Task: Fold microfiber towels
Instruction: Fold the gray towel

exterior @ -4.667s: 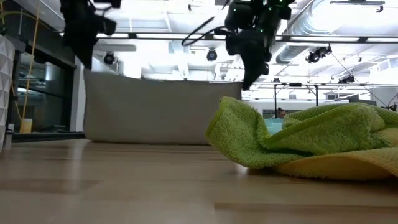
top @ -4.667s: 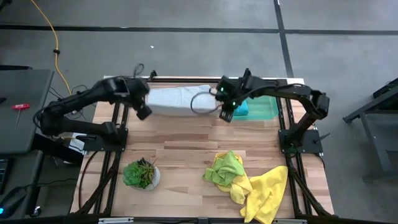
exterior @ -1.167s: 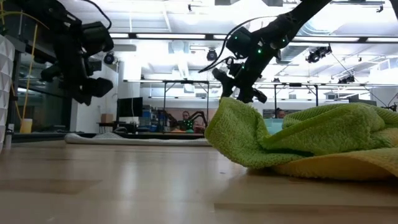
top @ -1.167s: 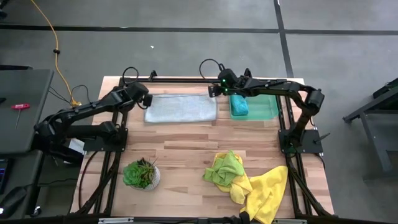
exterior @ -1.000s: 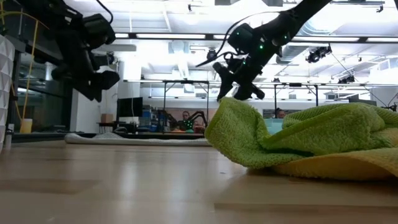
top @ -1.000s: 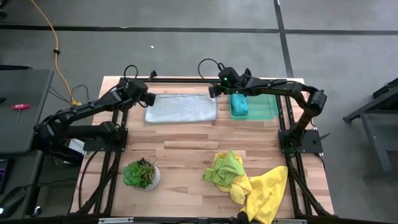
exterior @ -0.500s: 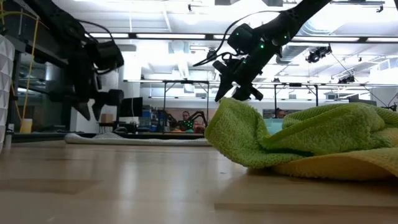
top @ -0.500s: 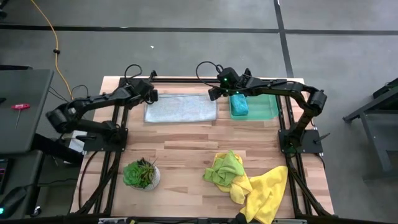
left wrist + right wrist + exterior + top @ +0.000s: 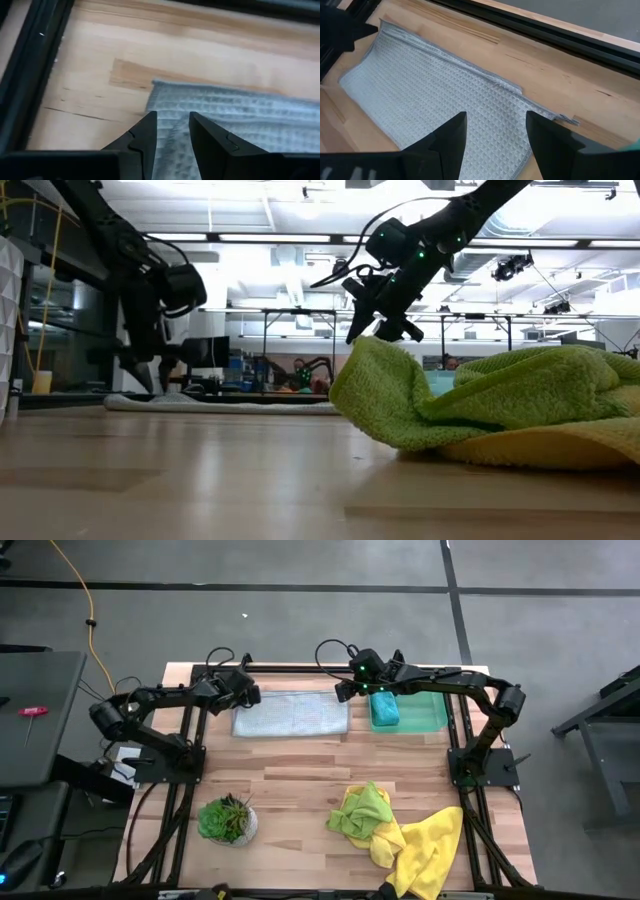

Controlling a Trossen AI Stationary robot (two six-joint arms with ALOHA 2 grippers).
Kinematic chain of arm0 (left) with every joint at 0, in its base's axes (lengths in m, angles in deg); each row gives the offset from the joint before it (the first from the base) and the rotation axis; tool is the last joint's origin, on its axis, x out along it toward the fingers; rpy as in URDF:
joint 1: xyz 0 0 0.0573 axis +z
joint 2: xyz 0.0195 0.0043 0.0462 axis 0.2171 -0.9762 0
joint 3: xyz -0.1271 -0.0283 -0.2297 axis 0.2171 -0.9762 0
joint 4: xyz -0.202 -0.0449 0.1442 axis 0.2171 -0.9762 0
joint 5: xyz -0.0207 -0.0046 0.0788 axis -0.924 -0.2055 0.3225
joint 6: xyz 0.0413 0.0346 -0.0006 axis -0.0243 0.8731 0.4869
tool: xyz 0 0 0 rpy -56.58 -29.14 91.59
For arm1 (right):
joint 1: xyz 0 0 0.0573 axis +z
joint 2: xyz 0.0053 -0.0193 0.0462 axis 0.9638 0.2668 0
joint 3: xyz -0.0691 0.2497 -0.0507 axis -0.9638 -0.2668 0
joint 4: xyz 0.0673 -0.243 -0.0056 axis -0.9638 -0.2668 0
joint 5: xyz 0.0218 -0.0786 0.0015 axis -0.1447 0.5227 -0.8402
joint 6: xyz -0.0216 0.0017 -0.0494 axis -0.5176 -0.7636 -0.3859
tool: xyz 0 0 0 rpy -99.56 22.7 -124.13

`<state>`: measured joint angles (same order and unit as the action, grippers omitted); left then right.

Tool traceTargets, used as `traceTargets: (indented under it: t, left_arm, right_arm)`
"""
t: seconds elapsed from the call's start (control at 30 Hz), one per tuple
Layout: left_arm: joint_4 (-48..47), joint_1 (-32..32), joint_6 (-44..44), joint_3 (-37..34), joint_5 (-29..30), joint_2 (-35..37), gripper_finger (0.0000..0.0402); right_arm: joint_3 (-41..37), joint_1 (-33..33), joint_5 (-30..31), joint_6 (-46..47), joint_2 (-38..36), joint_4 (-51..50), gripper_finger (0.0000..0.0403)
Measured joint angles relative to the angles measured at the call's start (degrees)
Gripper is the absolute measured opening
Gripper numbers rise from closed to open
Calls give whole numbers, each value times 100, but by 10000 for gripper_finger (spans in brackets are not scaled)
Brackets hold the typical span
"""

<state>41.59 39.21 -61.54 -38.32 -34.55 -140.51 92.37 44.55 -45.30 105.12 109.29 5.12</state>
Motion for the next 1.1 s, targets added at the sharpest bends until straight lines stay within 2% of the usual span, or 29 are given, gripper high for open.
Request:
traceTargets:
  t: [0.6,1.1]
  left_arm:
    - [804,9,-1346,5,-10,-87,103]
    - [925,-122,-1452,7,-243,-502,103]
  right_arm:
    - [-1,0,0,2,1,-39,194]
    - [-1,2,0,-28,1,-37,194]
